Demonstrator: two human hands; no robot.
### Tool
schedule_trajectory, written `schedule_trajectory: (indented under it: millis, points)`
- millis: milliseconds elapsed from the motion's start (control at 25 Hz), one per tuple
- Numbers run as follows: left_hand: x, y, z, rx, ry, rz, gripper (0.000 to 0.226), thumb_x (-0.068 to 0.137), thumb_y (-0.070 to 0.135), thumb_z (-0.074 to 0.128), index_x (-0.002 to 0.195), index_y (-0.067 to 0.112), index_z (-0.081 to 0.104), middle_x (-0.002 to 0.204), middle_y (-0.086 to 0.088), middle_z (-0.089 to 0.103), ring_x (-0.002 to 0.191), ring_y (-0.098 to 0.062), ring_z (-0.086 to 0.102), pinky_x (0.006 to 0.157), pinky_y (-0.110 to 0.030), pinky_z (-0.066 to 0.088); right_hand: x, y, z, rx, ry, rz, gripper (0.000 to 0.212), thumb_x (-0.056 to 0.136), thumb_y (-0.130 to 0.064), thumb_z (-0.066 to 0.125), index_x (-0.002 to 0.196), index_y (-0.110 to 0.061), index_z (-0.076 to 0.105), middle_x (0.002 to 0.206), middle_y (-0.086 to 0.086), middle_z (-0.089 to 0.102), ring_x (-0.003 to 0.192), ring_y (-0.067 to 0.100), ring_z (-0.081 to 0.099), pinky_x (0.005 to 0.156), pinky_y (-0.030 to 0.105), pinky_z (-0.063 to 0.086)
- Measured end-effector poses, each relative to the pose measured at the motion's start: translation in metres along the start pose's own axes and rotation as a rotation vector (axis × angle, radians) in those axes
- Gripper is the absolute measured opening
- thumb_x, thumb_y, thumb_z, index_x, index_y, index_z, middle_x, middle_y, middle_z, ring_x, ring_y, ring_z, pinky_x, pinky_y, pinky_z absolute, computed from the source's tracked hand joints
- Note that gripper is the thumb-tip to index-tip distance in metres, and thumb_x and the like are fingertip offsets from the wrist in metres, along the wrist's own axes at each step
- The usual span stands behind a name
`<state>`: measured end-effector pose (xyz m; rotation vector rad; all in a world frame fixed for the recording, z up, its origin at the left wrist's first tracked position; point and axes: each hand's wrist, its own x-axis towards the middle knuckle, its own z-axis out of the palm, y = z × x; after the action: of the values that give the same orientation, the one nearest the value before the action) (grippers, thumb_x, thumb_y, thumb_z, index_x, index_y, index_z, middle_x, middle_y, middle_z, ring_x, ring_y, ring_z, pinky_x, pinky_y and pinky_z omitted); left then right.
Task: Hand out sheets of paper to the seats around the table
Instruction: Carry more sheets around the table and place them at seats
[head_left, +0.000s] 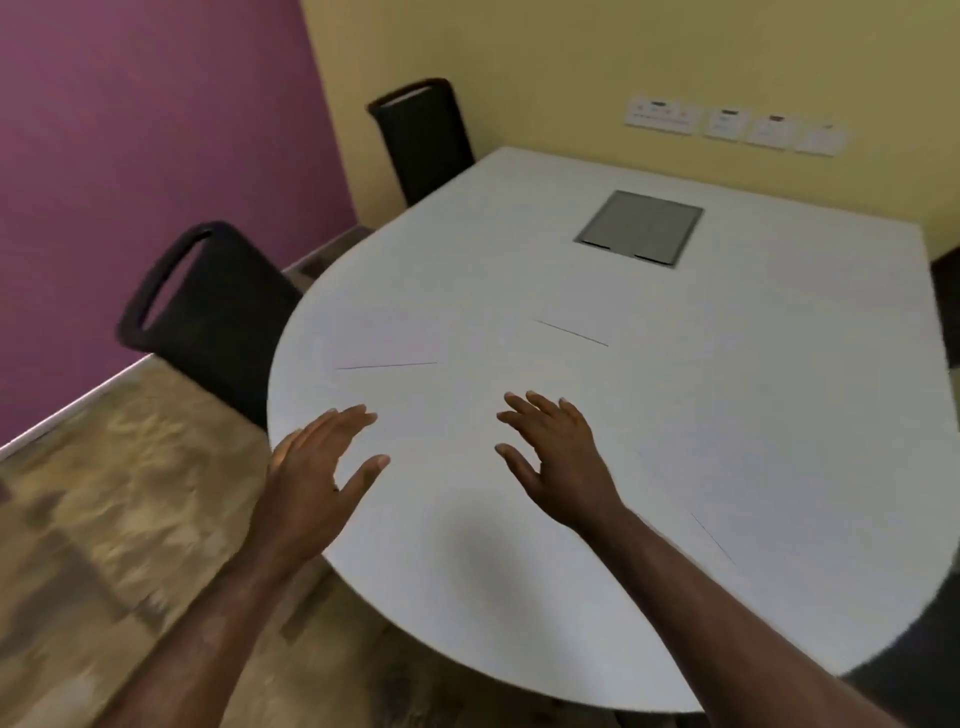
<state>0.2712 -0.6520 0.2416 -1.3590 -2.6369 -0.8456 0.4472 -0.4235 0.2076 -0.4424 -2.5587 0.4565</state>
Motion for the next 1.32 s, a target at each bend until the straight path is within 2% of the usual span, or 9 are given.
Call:
schedule_trajectory:
  millis: [240, 440, 1120, 1320]
  points:
    - [0.118, 0.003, 0.05, -0.099, -0.097, 0.196, 0.049, 0.088, 0.051, 0.053, 0.132, 0.029, 0.051, 0.142, 0.01, 0.05, 0.137, -0.015, 0.04, 0.113, -0.045, 0.029, 0.017, 0.055, 0.01, -0.091, 0.095, 0.227, 0.033, 0.092, -0.033, 0.061, 0.122, -0.02, 0.061, 0.141, -0.001, 0.055, 0.135, 0.023, 0.047, 0.113, 0.049, 0.03]
    - [0.198, 0.004, 0.102, -0.115, -0.192, 0.287, 0.049, 0.088, 0.053, 0.051, 0.132, 0.031, 0.05, 0.143, 0.012, 0.049, 0.138, -0.013, 0.038, 0.112, -0.04, 0.024, 0.052, 0.104, 0.027, -0.123, 0.164, 0.351, 0.033, 0.09, -0.031, 0.064, 0.121, -0.02, 0.061, 0.139, -0.001, 0.056, 0.133, 0.024, 0.048, 0.112, 0.049, 0.031]
    - [0.396, -0.025, 0.252, -0.221, -0.438, 0.458, 0.047, 0.089, 0.046, 0.057, 0.132, 0.029, 0.051, 0.142, 0.012, 0.05, 0.136, -0.011, 0.041, 0.113, -0.044, 0.03, 0.156, 0.226, 0.098, -0.202, 0.195, 0.676, 0.034, 0.091, -0.031, 0.063, 0.122, -0.019, 0.061, 0.141, 0.0, 0.055, 0.134, 0.025, 0.047, 0.112, 0.047, 0.029]
    - [0.45, -0.034, 0.308, -0.263, -0.472, 0.481, 0.046, 0.088, 0.044, 0.06, 0.13, 0.027, 0.054, 0.142, 0.008, 0.051, 0.133, -0.012, 0.045, 0.108, -0.044, 0.039, 0.183, 0.281, 0.12, -0.211, 0.143, 0.758, 0.036, 0.094, -0.034, 0.058, 0.126, -0.02, 0.058, 0.145, 0.0, 0.051, 0.137, 0.025, 0.044, 0.113, 0.045, 0.026]
